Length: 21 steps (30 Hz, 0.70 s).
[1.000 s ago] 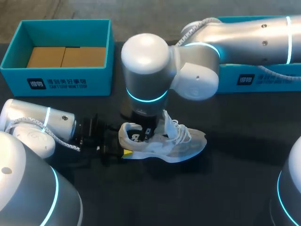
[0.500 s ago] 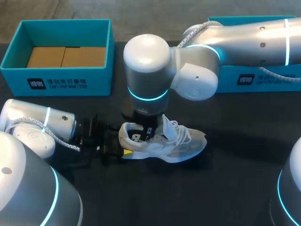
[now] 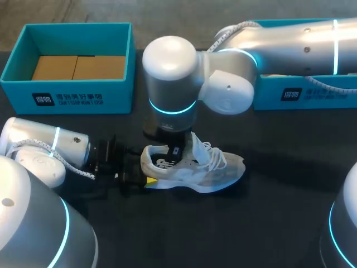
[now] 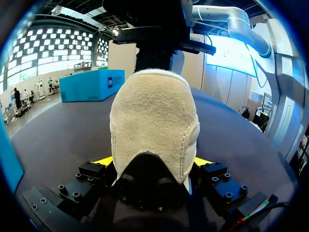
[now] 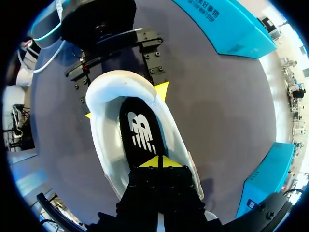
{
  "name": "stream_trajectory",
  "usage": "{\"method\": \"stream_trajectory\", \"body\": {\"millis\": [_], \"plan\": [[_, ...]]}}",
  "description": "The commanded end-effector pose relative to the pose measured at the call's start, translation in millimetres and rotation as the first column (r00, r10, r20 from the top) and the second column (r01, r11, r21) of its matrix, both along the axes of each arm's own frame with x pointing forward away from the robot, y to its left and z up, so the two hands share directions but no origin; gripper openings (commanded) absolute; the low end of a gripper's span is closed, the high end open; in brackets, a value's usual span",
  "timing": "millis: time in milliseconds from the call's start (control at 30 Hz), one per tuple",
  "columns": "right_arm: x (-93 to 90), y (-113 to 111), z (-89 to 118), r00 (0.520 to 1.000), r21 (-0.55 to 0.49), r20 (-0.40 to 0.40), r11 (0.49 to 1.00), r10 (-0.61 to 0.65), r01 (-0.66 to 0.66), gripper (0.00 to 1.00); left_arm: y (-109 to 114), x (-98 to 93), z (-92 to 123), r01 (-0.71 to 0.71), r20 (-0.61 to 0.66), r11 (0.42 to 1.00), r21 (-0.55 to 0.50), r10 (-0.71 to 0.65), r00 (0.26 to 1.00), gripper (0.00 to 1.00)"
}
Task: Take the shoe out of the shoebox, open the shoe tongue, remove and reinsert the insole, then place the shoe into the shoebox
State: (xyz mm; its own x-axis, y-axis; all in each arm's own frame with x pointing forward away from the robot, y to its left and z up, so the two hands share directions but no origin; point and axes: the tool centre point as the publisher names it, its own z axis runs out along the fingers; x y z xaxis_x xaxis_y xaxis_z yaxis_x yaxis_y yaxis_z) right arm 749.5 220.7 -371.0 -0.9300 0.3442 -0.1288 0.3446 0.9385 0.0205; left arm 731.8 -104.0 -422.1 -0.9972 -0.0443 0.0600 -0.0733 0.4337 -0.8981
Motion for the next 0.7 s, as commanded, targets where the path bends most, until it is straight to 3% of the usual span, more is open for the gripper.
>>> {"method": "stream_trajectory", "body": {"millis": [33, 200, 233, 367, 700], "plan": [[-4.0, -1.8, -5.3, 1.000, 0.006, -0.002, 1.000, -0.005, 0.005, 0.00, 0.2, 0.8, -2.5, 0.001, -0.001, 1.000, 0.002, -0.001, 1.000, 0.00], [-10.4, -7.0, -6.3, 1.000, 0.024, -0.001, 1.000, -0.020, 0.020, 0.02, 0.2, 0.8, -2.5, 0.001, -0.001, 1.000, 0.002, -0.001, 1.000, 0.00], [-10.5, -7.3, -6.5, 1.000, 0.025, 0.000, 0.999, -0.022, 0.022, 0.16, 0.2, 0.8, -2.5, 0.001, -0.001, 1.000, 0.002, -0.001, 1.000, 0.00], [-7.8, -7.8, -5.7, 1.000, 0.030, 0.008, 0.999, -0.028, 0.028, 0.28, 0.2, 0.8, -2.5, 0.001, -0.001, 1.000, 0.002, -0.001, 1.000, 0.00], [3.5, 2.9, -11.9, 1.000, 0.052, 0.000, 0.999, 0.018, -0.018, 0.36, 0.2, 0.8, -2.5, 0.001, -0.001, 1.000, 0.002, -0.001, 1.000, 0.00]]}}
